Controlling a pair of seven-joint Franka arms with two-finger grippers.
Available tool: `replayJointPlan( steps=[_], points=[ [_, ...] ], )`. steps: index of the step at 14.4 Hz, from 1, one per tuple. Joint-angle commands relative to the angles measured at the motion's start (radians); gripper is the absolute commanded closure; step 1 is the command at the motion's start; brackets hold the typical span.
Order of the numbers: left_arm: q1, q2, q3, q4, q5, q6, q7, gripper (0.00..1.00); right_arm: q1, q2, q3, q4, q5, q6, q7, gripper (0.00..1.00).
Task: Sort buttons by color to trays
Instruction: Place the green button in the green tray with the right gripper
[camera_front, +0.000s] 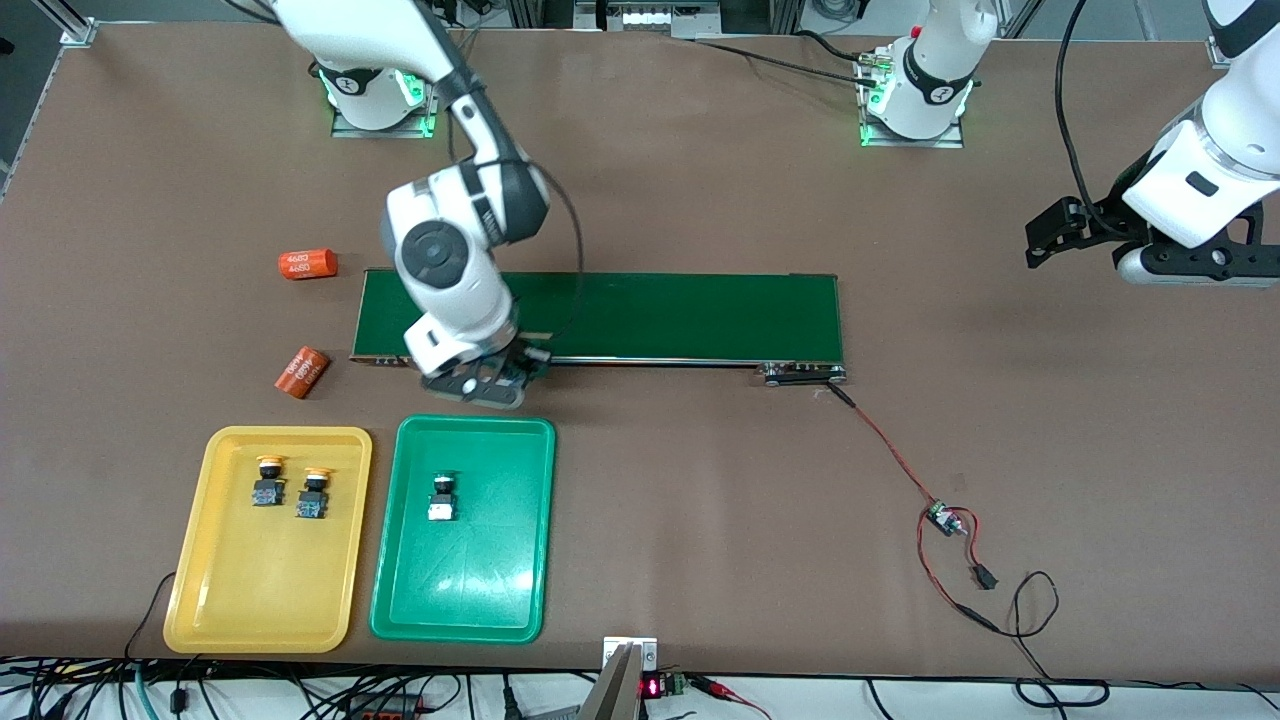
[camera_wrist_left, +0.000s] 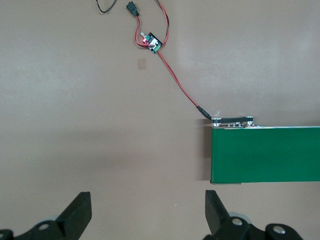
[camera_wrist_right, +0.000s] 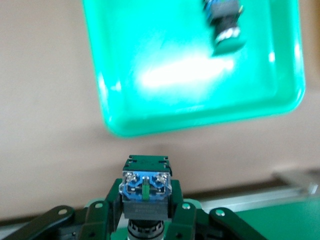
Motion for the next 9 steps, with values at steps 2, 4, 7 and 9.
replayJointPlan(
  steps=[2,4,7,9],
  points=[
    [-0.002,0.000,-0.002,0.017,0.014,-0.021,0.007,0.00,-0.088,0.179,0.020,0.216,0.003,-0.010,-0.139,1.00],
    [-0.002,0.000,0.000,0.018,0.016,-0.019,0.004,0.00,-0.116,0.241,0.022,0.311,0.005,-0.022,-0.203,1.00],
    [-0.002,0.001,-0.002,0.018,0.016,-0.019,-0.001,0.00,-0.142,0.336,0.033,0.428,0.014,-0.025,-0.287,1.00],
    [-0.002,0.001,-0.002,0.018,0.014,-0.019,0.003,0.00,-0.176,0.403,0.069,0.511,0.017,-0.044,-0.295,1.00]
  ],
)
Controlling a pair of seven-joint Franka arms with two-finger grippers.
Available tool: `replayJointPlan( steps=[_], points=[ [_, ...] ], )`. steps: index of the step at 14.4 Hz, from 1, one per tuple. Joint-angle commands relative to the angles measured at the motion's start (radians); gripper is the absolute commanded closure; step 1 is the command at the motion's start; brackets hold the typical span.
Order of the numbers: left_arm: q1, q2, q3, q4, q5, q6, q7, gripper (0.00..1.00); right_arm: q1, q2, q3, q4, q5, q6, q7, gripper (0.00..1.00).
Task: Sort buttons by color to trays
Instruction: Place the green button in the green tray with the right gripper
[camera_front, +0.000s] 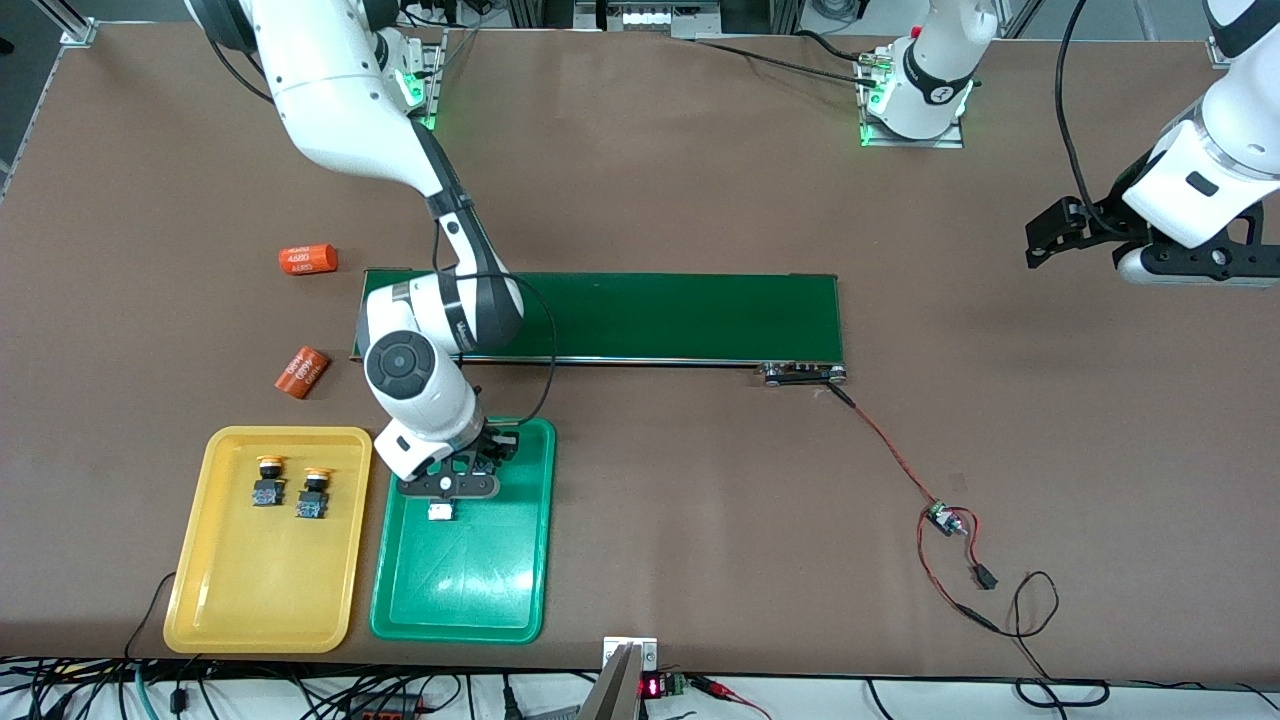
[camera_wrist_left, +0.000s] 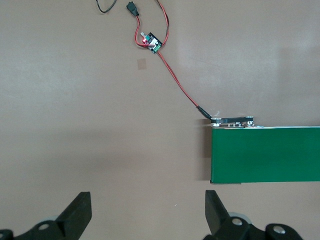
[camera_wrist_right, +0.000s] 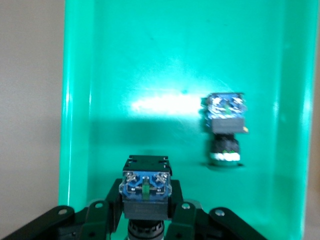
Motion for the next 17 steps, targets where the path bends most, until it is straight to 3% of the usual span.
replayJointPlan(
  steps=[1,7,8,9,11,17],
  points=[
    [-0.002,0.001,-0.002,0.018,0.014,-0.019,0.001,0.00,-0.052,0.116,0.044,0.162,0.013,-0.040,-0.050,1.00],
    [-0.004,0.001,-0.002,0.018,0.016,-0.019,-0.002,0.00,-0.071,0.164,0.043,0.190,0.010,-0.019,-0.135,0.99],
    [-0.004,0.001,-0.002,0.018,0.016,-0.019,0.000,0.00,-0.069,0.162,0.043,0.190,0.013,-0.019,-0.135,0.33],
    [-0.002,0.001,-0.002,0.018,0.014,-0.019,0.000,0.00,-0.067,0.156,0.043,0.189,0.013,-0.020,-0.135,0.00],
    [-0.004,0.001,-0.002,0.018,0.016,-0.019,0.000,0.00,-0.058,0.126,0.041,0.187,0.010,-0.037,-0.121,0.00],
    [-0.004,0.003,-0.002,0.026,0.014,-0.019,0.000,0.00,-0.072,-0.081,-0.024,0.187,0.010,-0.285,-0.115,0.00]
  ],
)
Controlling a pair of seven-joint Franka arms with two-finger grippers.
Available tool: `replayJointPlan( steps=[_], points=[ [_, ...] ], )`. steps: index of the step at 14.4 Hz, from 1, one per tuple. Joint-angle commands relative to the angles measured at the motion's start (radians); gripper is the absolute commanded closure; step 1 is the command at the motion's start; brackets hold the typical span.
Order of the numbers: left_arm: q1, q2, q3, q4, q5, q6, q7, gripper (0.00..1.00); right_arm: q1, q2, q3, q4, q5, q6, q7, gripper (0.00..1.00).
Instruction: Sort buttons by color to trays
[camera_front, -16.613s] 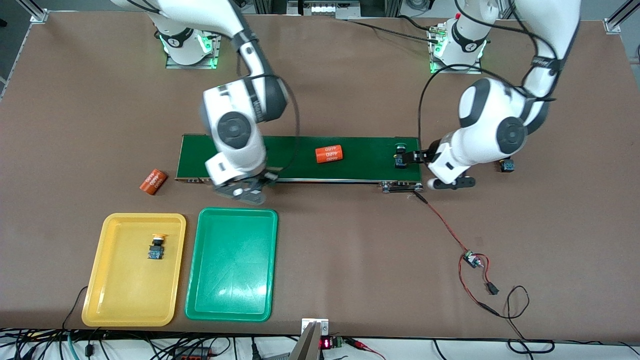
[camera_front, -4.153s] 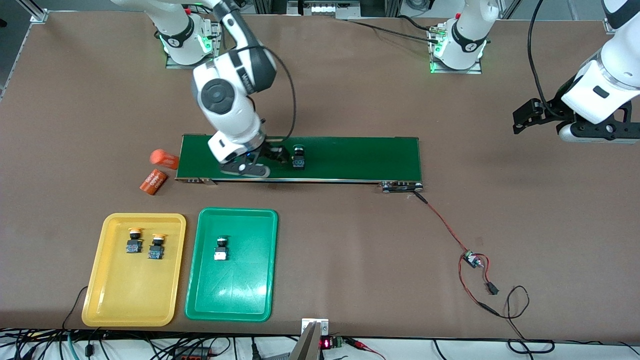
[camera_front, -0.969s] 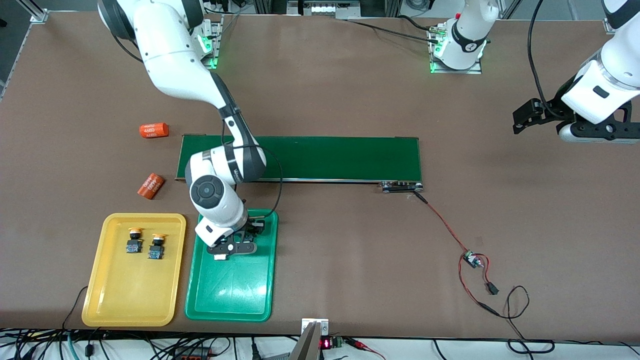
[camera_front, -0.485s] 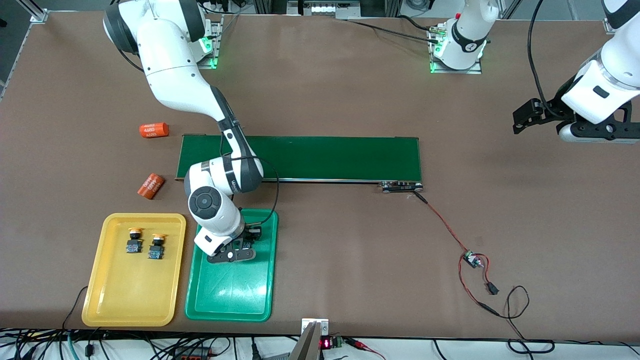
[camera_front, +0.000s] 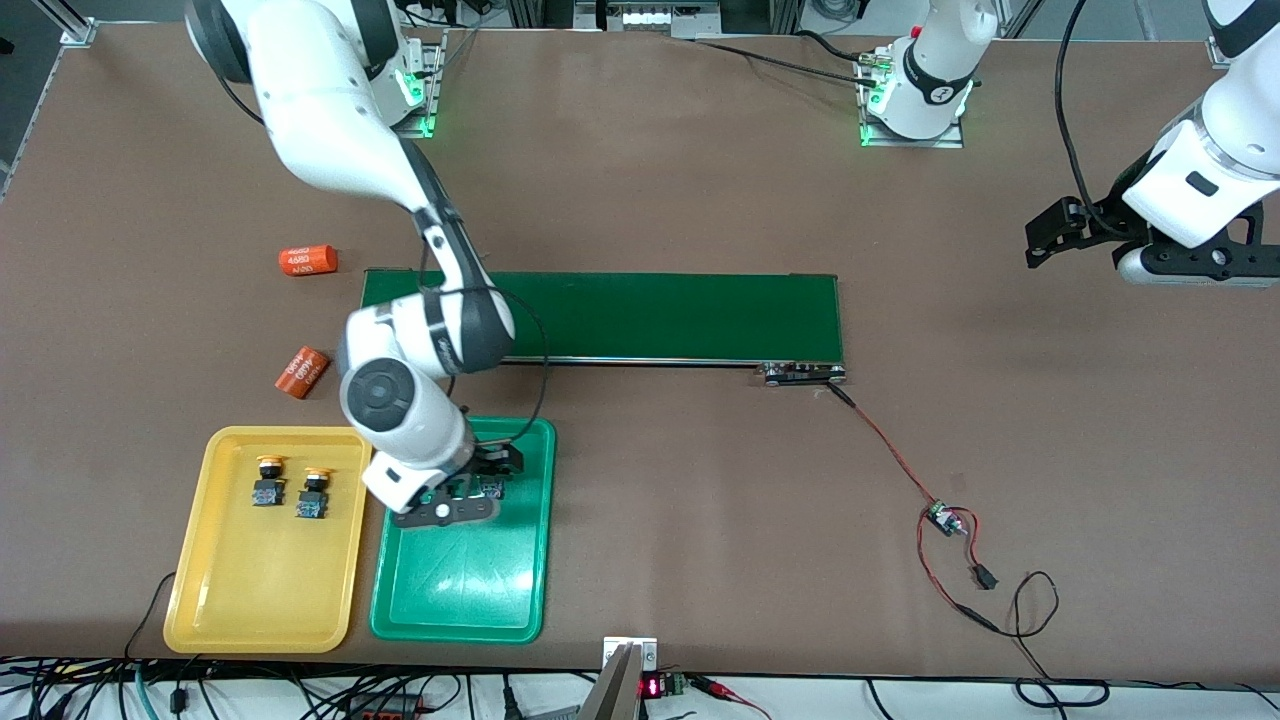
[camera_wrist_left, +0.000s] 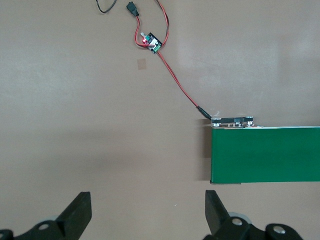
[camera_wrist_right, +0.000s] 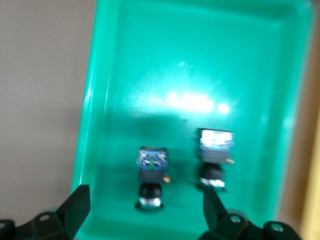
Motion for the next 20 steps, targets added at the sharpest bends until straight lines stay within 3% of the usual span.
replayJointPlan(
  steps=[1,4,8,11,13,15,18,20],
  points=[
    [-0.004,0.007,-0.001,0.030,0.014,-0.019,0.002,0.00,-0.014,-0.111,-0.033,-0.027,0.009,-0.107,-0.007,0.00],
    [-0.002,0.010,-0.001,0.031,0.014,-0.019,0.003,0.00,-0.022,-0.179,-0.036,-0.027,0.006,-0.200,-0.004,0.00],
    [-0.002,0.010,-0.001,0.031,0.014,-0.019,0.005,0.00,-0.013,-0.274,-0.099,-0.068,-0.003,-0.259,-0.002,0.00],
    [-0.002,0.010,-0.001,0.031,0.014,-0.019,0.003,0.00,-0.094,-0.416,-0.099,-0.159,-0.050,-0.302,-0.011,0.00],
    [-0.004,0.010,-0.001,0.031,0.014,-0.019,0.000,0.00,-0.172,-0.481,-0.090,-0.164,-0.120,-0.404,-0.042,0.00],
    [-0.002,0.010,-0.001,0.031,0.014,-0.019,0.003,0.00,-0.253,-0.524,-0.085,-0.165,-0.123,-0.446,-0.135,0.00],
    [-0.004,0.010,-0.001,0.033,0.014,-0.019,0.000,0.00,-0.414,-0.567,-0.010,-0.185,-0.118,-0.460,-0.182,0.00],
    [-0.004,0.010,-0.001,0.031,0.014,-0.019,0.000,0.00,-0.573,-0.607,0.138,-0.232,-0.124,-0.458,-0.179,0.00]
  ],
)
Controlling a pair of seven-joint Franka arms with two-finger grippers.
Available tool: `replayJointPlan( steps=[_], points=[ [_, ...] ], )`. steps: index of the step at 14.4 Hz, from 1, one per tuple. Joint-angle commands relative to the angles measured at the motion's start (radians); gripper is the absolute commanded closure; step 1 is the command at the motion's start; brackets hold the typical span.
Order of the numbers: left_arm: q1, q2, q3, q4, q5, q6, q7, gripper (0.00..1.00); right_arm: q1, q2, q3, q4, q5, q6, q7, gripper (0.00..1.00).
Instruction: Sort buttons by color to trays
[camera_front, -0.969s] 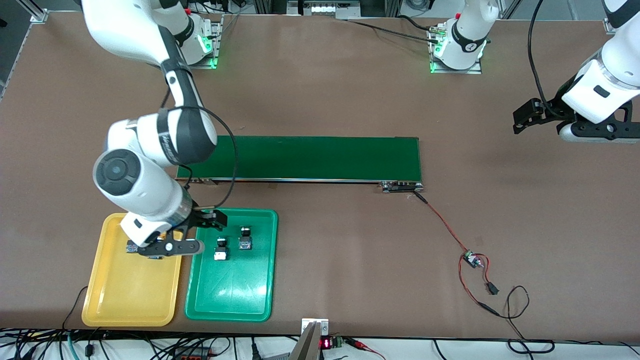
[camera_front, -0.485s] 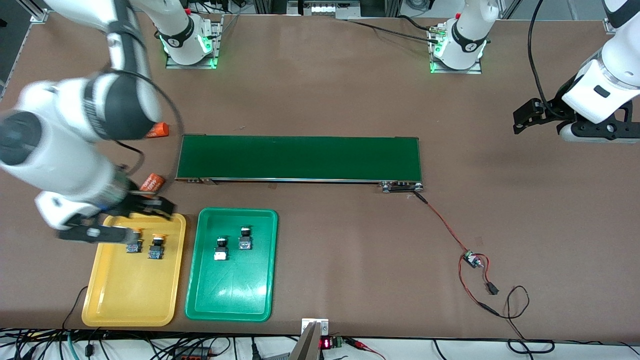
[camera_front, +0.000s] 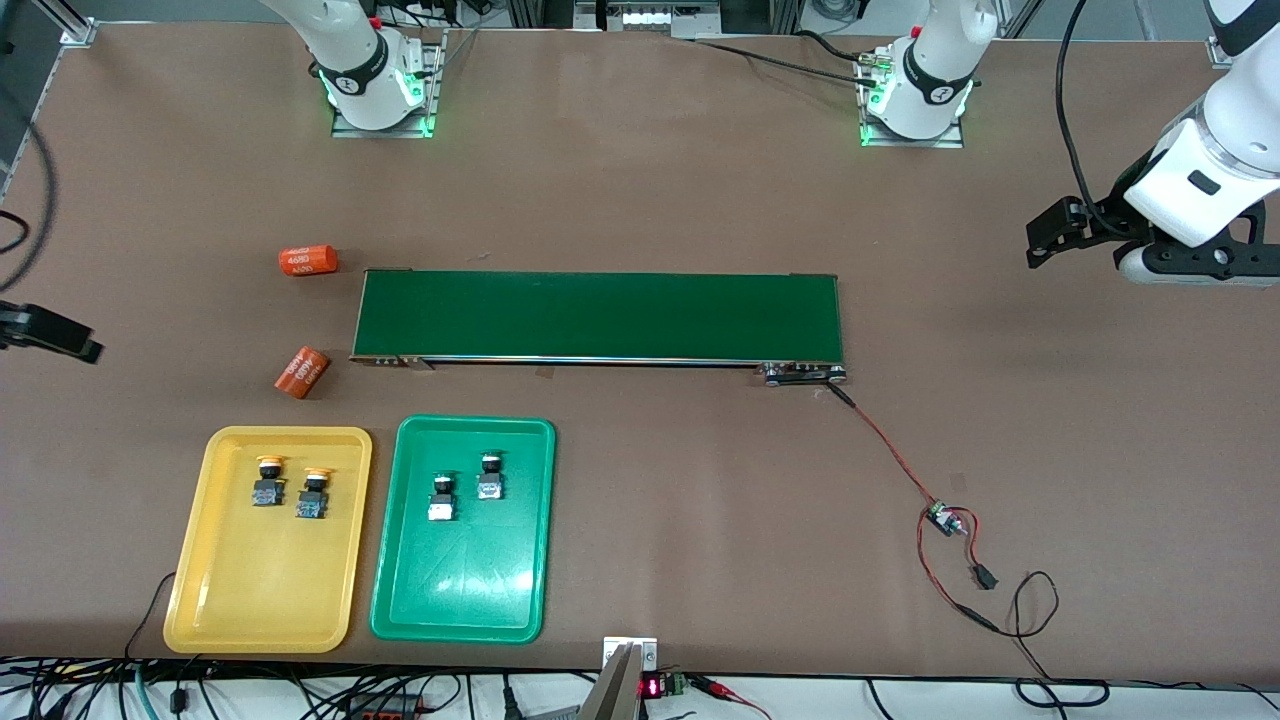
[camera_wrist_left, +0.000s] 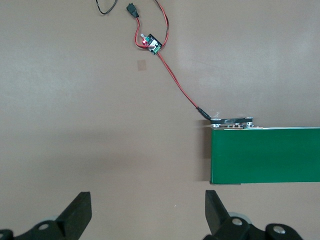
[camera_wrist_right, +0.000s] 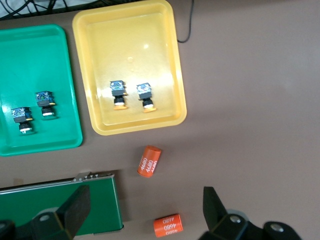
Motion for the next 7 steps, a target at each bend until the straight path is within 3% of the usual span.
replayJointPlan(
  steps=[1,7],
  points=[
    [-0.004,0.009,-0.001,0.029,0.014,-0.019,0.002,0.00,-0.172,-0.078,0.178,-0.094,-0.018,0.001,0.001,0.00],
    [-0.004,0.009,-0.001,0.029,0.014,-0.019,-0.004,0.00,-0.136,-0.275,0.175,-0.311,-0.052,0.004,0.005,0.00]
  ],
)
